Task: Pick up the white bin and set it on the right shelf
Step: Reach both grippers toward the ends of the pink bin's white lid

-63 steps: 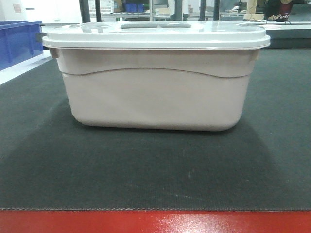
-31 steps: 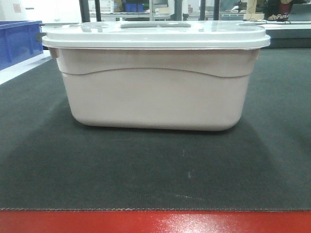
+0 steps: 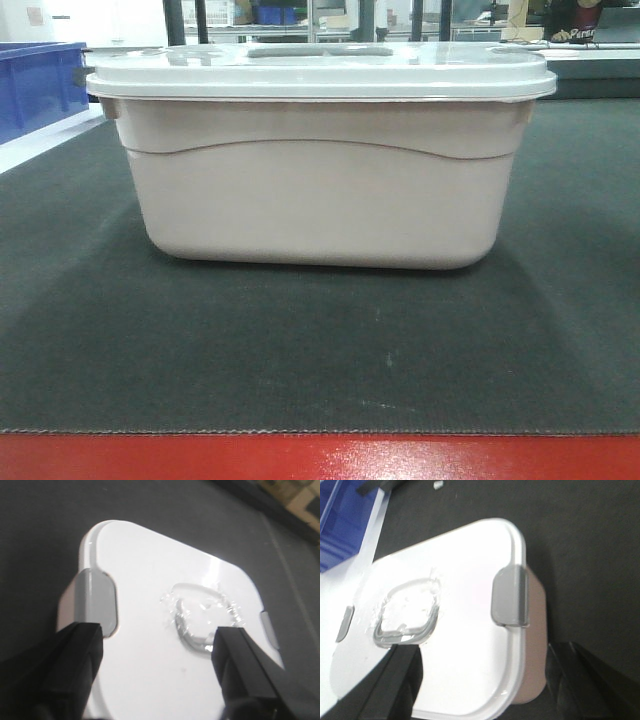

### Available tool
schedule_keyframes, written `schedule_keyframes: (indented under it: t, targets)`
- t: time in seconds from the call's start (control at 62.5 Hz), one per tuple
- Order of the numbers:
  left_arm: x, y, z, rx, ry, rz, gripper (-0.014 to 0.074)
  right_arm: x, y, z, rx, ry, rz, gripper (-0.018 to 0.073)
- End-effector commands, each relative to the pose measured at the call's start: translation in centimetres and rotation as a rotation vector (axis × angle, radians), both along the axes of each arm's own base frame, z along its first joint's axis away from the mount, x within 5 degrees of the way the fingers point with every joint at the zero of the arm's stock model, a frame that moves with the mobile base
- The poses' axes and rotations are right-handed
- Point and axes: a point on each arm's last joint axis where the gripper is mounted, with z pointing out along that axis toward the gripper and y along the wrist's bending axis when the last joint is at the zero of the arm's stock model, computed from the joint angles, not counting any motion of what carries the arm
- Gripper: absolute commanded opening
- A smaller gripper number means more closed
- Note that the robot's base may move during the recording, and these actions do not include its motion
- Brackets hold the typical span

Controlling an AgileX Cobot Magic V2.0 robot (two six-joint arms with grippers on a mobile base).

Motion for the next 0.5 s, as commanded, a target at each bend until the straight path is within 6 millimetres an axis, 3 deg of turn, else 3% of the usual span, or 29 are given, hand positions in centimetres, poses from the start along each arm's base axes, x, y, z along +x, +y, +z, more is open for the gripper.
schedule_keyframes:
  t: [0.0, 0.192, 0.48]
  targets:
    - [1.1, 0.6, 1.4, -0.151, -0.062, -0.023, 0.0371, 1.2, 0.6, 1.6, 0.074, -0.052, 0.035, 0.0605]
    - [3.9, 2.6, -1.1, -0.311, -0.033, -0.077, 0.0371, 3.4, 0.5, 1.1, 0.226, -0.051, 0.109, 0.0604]
    - [6.8, 3.0, -5.5, -0.427, 0.043, -0.149, 0.0371, 5.5, -4.6, -0.5, 0.372, -0.11, 0.225, 0.0602]
